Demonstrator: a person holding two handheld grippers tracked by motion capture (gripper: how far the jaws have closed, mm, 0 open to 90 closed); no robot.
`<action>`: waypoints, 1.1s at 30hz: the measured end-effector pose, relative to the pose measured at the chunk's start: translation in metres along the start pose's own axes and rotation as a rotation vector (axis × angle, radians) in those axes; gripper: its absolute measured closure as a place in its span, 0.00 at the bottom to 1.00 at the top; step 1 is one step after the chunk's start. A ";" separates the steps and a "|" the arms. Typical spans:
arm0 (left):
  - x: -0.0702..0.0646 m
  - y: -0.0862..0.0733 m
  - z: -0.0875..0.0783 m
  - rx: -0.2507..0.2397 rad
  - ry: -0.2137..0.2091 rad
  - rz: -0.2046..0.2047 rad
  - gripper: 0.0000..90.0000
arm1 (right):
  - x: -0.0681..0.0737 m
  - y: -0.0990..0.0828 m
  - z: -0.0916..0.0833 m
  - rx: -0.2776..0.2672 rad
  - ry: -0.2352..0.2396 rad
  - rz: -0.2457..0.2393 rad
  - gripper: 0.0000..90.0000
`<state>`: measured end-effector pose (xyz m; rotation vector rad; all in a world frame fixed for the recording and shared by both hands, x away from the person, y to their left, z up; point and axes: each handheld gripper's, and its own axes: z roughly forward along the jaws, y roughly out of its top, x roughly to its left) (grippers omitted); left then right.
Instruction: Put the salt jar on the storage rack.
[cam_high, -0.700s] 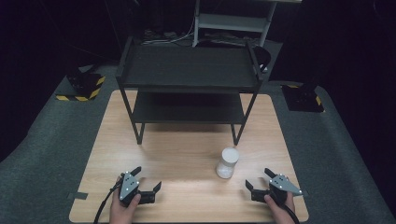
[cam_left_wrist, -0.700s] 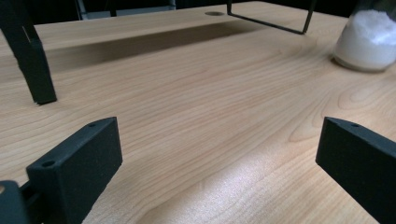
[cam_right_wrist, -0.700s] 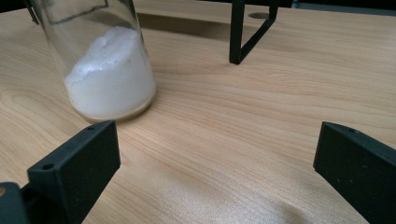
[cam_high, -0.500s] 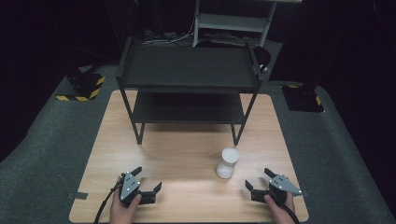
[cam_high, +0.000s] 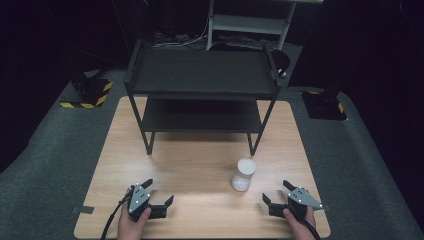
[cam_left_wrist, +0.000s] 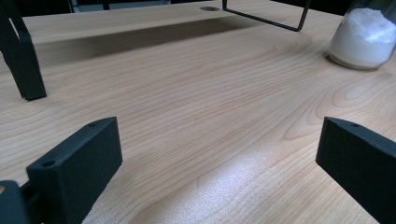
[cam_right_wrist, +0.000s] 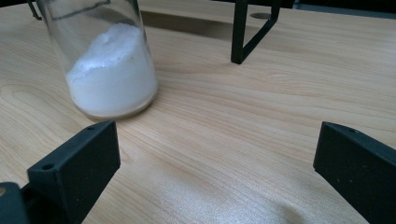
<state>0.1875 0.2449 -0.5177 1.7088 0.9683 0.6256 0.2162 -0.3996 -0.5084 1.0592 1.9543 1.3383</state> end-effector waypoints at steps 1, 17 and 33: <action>0.000 0.000 0.000 0.001 0.001 0.001 0.01 | 0.000 0.000 0.000 -0.002 -0.001 0.002 0.01; 0.006 0.001 0.001 0.007 -0.034 -0.008 0.01 | 0.003 0.003 -0.007 -0.045 -0.007 0.025 0.01; 0.006 0.001 0.000 0.007 -0.035 -0.003 0.01 | 0.013 0.053 -0.016 -0.141 0.027 0.017 0.01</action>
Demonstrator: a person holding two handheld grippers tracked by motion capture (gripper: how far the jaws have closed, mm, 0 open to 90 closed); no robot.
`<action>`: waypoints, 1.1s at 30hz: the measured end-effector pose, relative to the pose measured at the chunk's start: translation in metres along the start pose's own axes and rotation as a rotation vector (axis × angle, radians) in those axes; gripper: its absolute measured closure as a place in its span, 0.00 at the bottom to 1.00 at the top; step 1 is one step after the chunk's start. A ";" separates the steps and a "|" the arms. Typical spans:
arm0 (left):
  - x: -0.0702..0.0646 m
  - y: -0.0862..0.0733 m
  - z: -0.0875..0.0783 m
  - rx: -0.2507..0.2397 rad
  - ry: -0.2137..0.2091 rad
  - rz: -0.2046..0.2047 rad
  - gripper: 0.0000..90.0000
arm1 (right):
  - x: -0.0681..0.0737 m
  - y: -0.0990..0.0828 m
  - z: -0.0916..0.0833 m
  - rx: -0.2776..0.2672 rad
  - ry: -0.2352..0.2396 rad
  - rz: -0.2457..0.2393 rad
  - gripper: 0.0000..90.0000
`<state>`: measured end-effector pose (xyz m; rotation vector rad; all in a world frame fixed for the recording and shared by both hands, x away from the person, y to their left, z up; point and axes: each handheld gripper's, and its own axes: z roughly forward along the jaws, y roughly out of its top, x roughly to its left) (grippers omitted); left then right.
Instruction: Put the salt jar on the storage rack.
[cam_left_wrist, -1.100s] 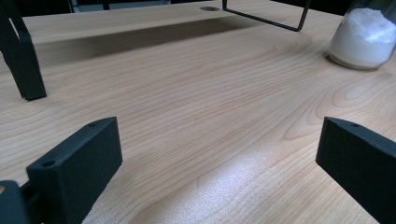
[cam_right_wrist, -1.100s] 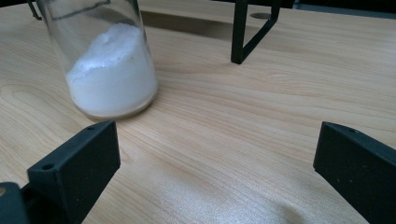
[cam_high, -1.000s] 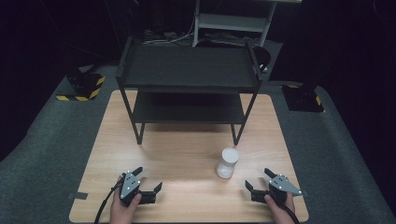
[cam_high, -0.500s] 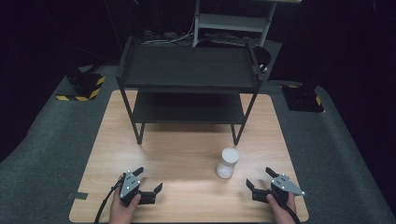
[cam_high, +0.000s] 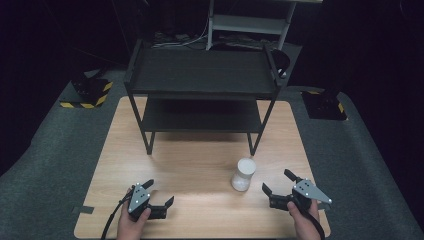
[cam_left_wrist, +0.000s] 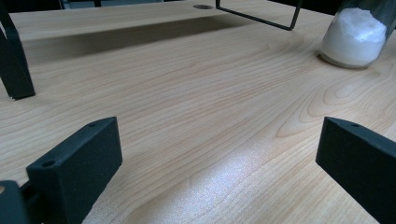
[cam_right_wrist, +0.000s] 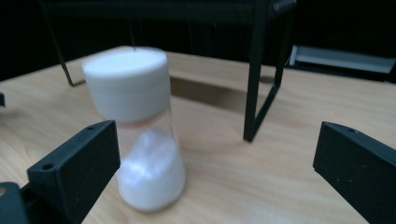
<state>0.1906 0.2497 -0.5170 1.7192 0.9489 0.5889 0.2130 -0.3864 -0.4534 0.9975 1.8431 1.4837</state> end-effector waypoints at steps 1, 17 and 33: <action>0.000 0.000 0.000 0.000 0.000 -0.001 0.01 | 0.000 0.003 0.001 -0.005 0.004 -0.002 0.01; 0.002 0.000 0.000 0.002 -0.009 -0.004 0.01 | 0.021 0.017 0.048 0.000 0.082 -0.042 0.05; 0.002 0.000 0.000 -0.002 -0.011 -0.006 0.01 | 0.039 -0.012 0.069 -0.034 0.063 -0.033 0.38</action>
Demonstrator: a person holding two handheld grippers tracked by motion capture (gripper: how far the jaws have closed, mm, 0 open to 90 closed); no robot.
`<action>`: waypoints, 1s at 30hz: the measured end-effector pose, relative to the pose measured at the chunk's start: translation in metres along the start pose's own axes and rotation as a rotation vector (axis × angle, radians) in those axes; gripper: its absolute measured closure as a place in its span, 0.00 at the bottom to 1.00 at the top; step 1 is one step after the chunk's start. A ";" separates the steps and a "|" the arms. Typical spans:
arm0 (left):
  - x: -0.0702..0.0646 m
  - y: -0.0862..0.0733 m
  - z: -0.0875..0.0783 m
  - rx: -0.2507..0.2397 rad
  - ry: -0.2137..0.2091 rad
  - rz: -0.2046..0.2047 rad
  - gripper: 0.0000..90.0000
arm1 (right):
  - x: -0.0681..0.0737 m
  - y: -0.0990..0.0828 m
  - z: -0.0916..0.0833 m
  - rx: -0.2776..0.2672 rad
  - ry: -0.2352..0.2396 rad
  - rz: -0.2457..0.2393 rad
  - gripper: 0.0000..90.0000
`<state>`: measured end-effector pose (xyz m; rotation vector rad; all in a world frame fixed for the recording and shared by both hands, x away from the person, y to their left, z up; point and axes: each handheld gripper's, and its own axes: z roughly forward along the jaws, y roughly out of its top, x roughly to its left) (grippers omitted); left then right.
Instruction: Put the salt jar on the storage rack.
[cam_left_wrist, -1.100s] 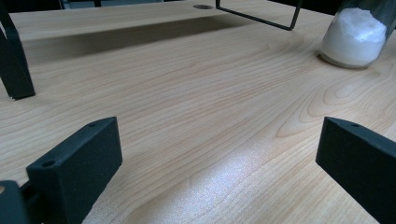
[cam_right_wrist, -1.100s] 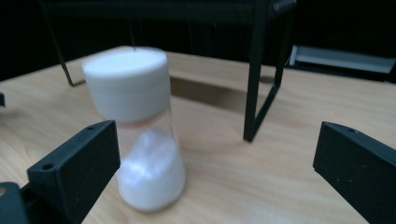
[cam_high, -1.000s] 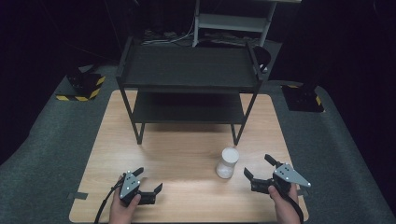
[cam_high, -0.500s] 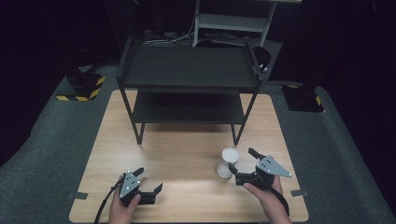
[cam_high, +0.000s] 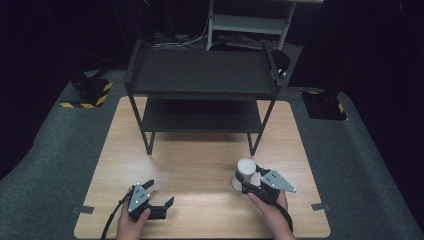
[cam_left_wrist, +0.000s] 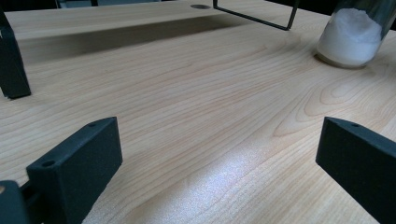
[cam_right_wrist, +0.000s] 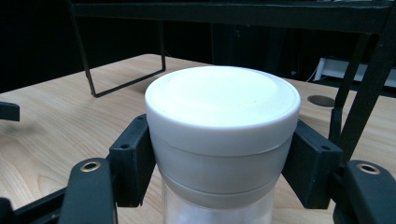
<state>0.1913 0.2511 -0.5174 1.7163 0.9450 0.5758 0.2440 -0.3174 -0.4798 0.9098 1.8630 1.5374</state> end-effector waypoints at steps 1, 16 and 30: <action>0.000 0.000 0.000 0.002 0.000 0.003 0.01 | 0.000 0.001 0.000 0.002 -0.002 0.003 0.39; 0.001 0.001 0.000 0.004 -0.001 -0.002 0.01 | 0.005 0.034 0.000 0.023 0.005 0.023 0.39; 0.001 0.001 0.000 0.003 -0.003 -0.005 0.01 | 0.008 0.092 0.022 0.013 0.018 0.011 0.39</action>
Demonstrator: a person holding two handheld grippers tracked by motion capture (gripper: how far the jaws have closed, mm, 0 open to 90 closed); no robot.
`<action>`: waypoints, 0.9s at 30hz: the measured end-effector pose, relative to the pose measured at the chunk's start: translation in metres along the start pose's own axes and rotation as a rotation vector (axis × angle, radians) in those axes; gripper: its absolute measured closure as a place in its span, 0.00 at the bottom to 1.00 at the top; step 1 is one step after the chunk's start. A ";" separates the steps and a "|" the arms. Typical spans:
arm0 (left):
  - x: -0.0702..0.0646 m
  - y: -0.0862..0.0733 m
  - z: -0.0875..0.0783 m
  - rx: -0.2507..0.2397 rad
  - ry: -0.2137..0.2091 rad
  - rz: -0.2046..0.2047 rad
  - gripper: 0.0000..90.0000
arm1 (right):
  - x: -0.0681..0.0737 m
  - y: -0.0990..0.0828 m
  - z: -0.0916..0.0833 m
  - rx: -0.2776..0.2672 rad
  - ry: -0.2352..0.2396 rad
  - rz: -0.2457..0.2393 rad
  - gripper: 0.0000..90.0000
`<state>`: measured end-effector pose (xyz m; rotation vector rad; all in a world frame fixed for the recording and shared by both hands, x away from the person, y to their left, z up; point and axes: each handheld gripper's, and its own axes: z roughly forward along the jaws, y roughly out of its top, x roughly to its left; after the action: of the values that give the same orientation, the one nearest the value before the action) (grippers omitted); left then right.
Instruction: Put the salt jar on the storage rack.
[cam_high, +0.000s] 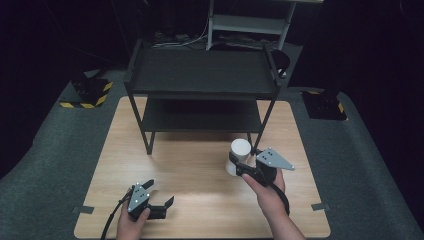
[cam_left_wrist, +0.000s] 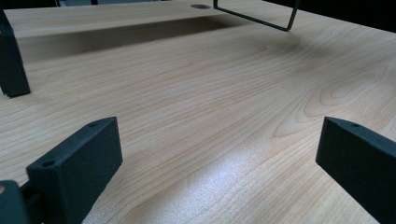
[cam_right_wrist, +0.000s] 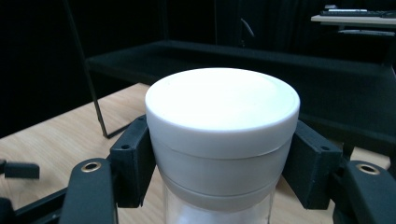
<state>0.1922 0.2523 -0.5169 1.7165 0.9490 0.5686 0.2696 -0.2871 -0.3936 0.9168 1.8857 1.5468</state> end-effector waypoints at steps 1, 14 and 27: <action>0.000 0.000 0.000 0.000 -0.001 -0.001 0.01 | 0.000 0.009 0.004 -0.002 0.002 -0.004 0.39; 0.002 0.000 0.000 -0.002 -0.007 -0.007 0.01 | 0.004 0.063 0.026 -0.028 -0.004 -0.012 0.39; 0.003 -0.001 0.000 -0.004 -0.015 -0.009 0.01 | 0.008 0.088 0.047 -0.046 -0.012 -0.009 0.39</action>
<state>0.1937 0.2551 -0.5177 1.7105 0.9438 0.5507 0.3151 -0.2420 -0.3171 0.8945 1.8357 1.5689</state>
